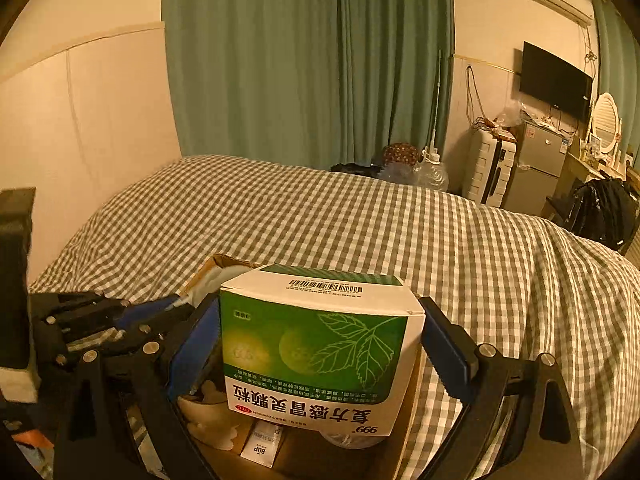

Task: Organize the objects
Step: 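Place the clip and medicine box into the cardboard box and release, then grasp the foil blister tray with the left tool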

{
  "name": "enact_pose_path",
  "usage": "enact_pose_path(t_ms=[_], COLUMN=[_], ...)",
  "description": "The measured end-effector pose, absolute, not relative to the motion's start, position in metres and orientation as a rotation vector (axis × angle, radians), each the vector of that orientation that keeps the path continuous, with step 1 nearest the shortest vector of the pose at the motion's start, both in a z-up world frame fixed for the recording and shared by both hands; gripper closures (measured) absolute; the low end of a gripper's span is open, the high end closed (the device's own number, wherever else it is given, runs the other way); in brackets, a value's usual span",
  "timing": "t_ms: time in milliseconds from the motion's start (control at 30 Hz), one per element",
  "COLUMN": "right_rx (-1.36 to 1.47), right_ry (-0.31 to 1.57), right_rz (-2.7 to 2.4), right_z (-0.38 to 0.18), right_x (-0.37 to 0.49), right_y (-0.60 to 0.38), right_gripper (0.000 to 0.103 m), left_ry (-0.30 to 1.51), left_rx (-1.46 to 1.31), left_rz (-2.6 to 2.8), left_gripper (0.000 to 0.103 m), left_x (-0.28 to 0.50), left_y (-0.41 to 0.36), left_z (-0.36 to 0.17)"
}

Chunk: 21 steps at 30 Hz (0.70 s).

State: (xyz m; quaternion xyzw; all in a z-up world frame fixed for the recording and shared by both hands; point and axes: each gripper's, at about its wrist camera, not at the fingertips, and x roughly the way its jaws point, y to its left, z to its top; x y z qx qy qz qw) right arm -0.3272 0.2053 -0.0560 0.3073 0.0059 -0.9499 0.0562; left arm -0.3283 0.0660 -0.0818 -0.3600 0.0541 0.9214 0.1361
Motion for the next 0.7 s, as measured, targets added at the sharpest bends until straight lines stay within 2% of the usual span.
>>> enact_pose_path(t_ms=[100, 167, 200, 233, 300, 467, 533, 700], right_rx=[0.907, 0.887, 0.877, 0.874, 0.852, 0.802, 0.783, 0.705], right_ry=[0.004, -0.004, -0.009, -0.012, -0.023, 0.003, 0.006, 0.045], right_rz=[-2.900, -2.947, -2.975, -2.977, -2.974, -3.011, -3.021, -3.047], right_z=[-0.048, -0.040, -0.035, -0.029, -0.018, 0.011, 0.024, 0.054], right_x=[-0.318, -0.310, -0.306, -0.302, -0.292, -0.255, -0.238, -0.198], right_y=[0.211, 0.212, 0.214, 0.215, 0.216, 0.220, 0.220, 0.213], right_gripper=[0.006, 0.000, 0.000, 0.000, 0.000, 0.000, 0.000, 0.000], left_ry=[0.139, 0.145, 0.155, 0.160, 0.140, 0.107, 0.112, 0.101], left_rx=[-1.031, -1.036, -1.037, -1.023, -0.964, -0.885, -0.841, -0.744], left_rz=[2.675, 2.677, 2.686, 2.709, 2.762, 2.789, 2.818, 2.865], left_gripper=[0.091, 0.084, 0.073, 0.058, 0.040, 0.033, 0.019, 0.005], left_x=[-0.321, -0.313, -0.308, -0.300, -0.284, -0.251, -0.234, -0.195], left_y=[0.061, 0.058, 0.057, 0.055, 0.049, 0.038, 0.034, 0.024], left_z=[-0.072, -0.065, -0.060, -0.054, -0.040, -0.010, 0.003, 0.029])
